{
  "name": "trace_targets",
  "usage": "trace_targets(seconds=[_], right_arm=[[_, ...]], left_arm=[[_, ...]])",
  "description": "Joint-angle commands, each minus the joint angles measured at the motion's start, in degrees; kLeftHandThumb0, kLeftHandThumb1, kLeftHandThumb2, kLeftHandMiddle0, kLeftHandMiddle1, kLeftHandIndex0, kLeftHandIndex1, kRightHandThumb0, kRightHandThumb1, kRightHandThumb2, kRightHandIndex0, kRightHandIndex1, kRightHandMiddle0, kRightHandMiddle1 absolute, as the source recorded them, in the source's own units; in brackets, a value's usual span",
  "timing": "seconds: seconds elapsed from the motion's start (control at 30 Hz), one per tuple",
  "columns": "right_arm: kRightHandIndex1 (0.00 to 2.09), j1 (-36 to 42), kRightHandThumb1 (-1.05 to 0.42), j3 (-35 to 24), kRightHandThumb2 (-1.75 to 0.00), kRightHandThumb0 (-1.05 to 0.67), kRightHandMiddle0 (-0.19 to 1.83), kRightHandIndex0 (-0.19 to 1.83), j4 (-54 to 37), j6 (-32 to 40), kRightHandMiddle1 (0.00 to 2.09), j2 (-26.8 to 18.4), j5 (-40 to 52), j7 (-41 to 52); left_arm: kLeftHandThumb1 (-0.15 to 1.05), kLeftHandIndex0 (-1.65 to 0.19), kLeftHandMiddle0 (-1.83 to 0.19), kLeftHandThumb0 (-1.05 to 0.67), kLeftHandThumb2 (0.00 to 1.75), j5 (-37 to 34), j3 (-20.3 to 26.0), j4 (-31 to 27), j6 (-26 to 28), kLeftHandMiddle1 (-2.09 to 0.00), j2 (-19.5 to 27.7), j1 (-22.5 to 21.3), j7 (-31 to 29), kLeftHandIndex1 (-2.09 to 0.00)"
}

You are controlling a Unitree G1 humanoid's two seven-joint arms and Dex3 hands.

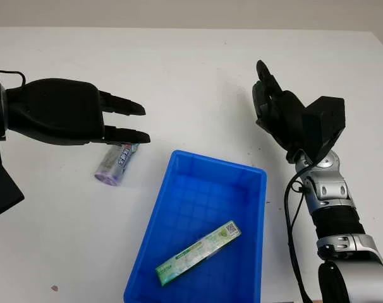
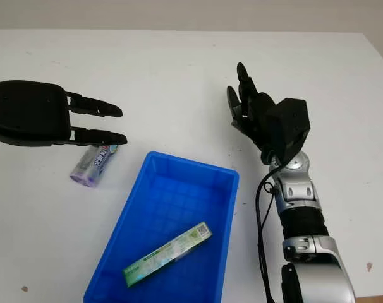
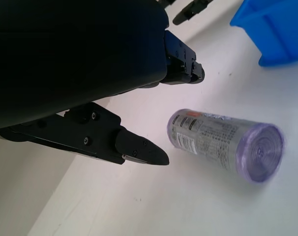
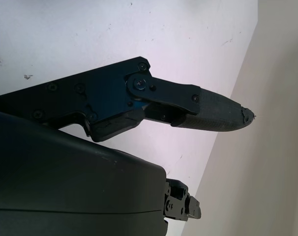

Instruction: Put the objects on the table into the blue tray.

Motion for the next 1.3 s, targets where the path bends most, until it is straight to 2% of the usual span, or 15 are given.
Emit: trace_targets(seconds=[0.0, 0.4, 0.57, 0.67, 0.73, 0.77, 0.8, 0.83, 0.87, 0.9, 0.97, 1.1, 1.13, 1.17, 1.27], right_arm=[[0.0, -0.16, -1.05, -0.52, -0.65, -0.81, -0.19, -0.19, -0.43, -0.59, 0.0, 0.32, 0.31, -0.36], [0.0, 0.62, -1.05, -0.27, -0.67, -0.8, -0.19, -0.19, -1.79, 0.05, 0.0, 0.02, -0.13, -1.02], [0.0, 0.81, -1.05, -0.56, -0.67, -0.8, -0.19, -0.19, -2.23, 0.55, 0.0, 0.11, 0.93, -0.04], [0.0, 1.06, -1.05, -0.49, -0.67, -0.8, -0.19, -0.19, -2.89, 1.53, 0.0, 0.02, 1.17, 0.16], [0.0, 1.35, -1.05, -0.72, -0.68, -0.79, -0.19, -0.19, -3.6, 2.14, 0.0, 0.16, 1.66, 0.27], [0.0, 1.45, -1.05, -0.86, -0.68, -0.78, -0.19, -0.19, -3.86, 2.5, 0.0, 0.21, 1.93, 0.34], [0.0, 1.56, -1.05, -1.0, -0.68, -0.78, -0.19, -0.19, -4.1, 2.9, 0.0, 0.21, 2.18, 0.38], [0.0, 1.66, -1.05, -1.06, -0.68, -0.78, -0.19, -0.19, -4.46, 3.6, 0.0, 0.17, 2.34, 0.31], [0.0, 1.77, -1.05, -1.06, -0.67, -0.78, -0.19, -0.19, -4.84, 4.36, 0.0, 0.07, 2.41, 0.25], [0.0, 1.89, -1.05, -1.03, -0.67, -0.79, -0.19, -0.19, -5.14, 4.83, 0.0, -0.07, 2.34, 0.21], [0.0, 2.12, -1.05, -1.08, -0.67, -0.79, -0.19, -0.19, -5.44, 5.08, 0.0, -0.24, 2.41, 0.48], [0.0, 2.22, -1.05, -1.27, -0.67, -0.79, -0.19, -0.19, -5.32, 5.01, 0.0, -0.28, 2.53, 0.76], [0.0, 2.18, -1.05, -1.34, -0.67, -0.78, -0.19, -0.19, -5.21, 4.98, 0.0, -0.22, 2.62, 0.8], [0.0, 2.14, -1.05, -1.42, -0.67, -0.78, -0.19, -0.19, -5.1, 4.95, 0.0, -0.14, 2.77, 0.87], [0.0, 2.18, -1.05, -1.28, -0.67, -0.78, -0.19, -0.19, -5.24, 5.2, 0.0, -0.08, 2.76, 0.98]], left_arm=[[1.04, -0.2, -0.21, -0.06, 0.07, 0.55, -1.3, 0.31, 0.17, -0.06, 0.42, -0.54, 1.75, -0.07], [1.0, -0.24, -0.24, -0.04, 0.07, 2.27, -6.04, 0.65, 0.02, -0.07, -0.83, -0.24, 5.58, -0.08], [0.97, -0.35, -0.37, -0.13, 0.05, 7.8, -9.01, -0.07, 0.92, -0.11, -0.46, -0.46, 13.21, -0.14], [0.93, -0.53, -0.55, -0.2, 0.04, 14.16, -12.68, -0.69, 3.46, -0.15, 0.01, -1.72, 19.7, -0.23], [0.91, -0.62, -0.69, -0.23, 0.05, 18.58, -15.41, 0.07, 6.38, -0.17, 0.11, -2.54, 25.15, -0.44], [0.91, -0.61, -0.7, -0.23, 0.05, 20.65, -16.86, 0.96, 8.16, -0.42, -0.03, -2.87, 28.33, -0.66], [0.9, -0.59, -0.58, -0.25, 0.05, 22.36, -18.33, 2.07, 9.69, -1.02, -0.3, -3.33, 31.23, -0.93], [0.92, -0.53, -0.51, -0.26, 0.06, 23.9, -19.86, 3.24, 11.04, -1.65, -0.63, -3.89, 33.86, -1.35], [0.94, -0.47, -0.54, -0.26, 0.06, 25.15, -21.33, 4.46, 12.1, -1.87, -1.0, -4.56, 35.91, -1.63], [0.95, -0.41, -0.55, -0.27, 0.06, 25.94, -22.56, 5.69, 12.79, -2.0, -1.42, -5.22, 37.19, -1.79], [0.96, -0.35, -0.53, -0.26, 0.06, 27.15, -24.76, 7.84, 14.34, -2.07, -2.31, -6.44, 38.67, -1.89], [0.95, -0.28, -0.5, -0.26, 0.05, 27.63, -27.3, 10.79, 17.44, -2.09, -3.31, -7.55, 40.71, -1.75], [0.98, -0.27, -0.5, -0.29, 0.06, 27.16, -27.36, 11.23, 18.17, -2.09, -3.46, -7.58, 40.95, -1.84], [1.01, -0.27, -0.52, -0.32, 0.06, 26.48, -27.19, 11.54, 18.7, -2.09, -3.57, -7.63, 40.21, -1.95], [1.04, -0.27, -0.62, -0.5, 0.32, 20.93, -25.02, 12.96, 17.62, -2.09, -3.95, -8.04, 32.52, -2.07]])
